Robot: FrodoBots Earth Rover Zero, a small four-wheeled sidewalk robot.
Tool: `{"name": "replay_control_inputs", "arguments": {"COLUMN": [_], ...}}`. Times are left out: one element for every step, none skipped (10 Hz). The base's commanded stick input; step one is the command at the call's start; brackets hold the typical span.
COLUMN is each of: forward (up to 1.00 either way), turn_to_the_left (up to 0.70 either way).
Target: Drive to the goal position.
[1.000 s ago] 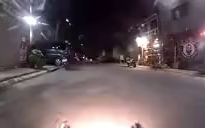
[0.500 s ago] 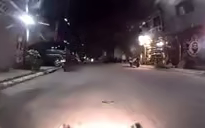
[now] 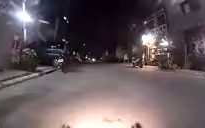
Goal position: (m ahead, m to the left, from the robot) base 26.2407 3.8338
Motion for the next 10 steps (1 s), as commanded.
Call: {"name": "replay_control_inputs", "arguments": {"forward": [0.85,0.85,0.85,0.85,0.85,0.85,0.85,0.85,0.85,0.85], "turn_to_the_left": [0.0,0.0,0.0,0.0,0.0,0.0,0.0,0.0,0.0,0.0]}}
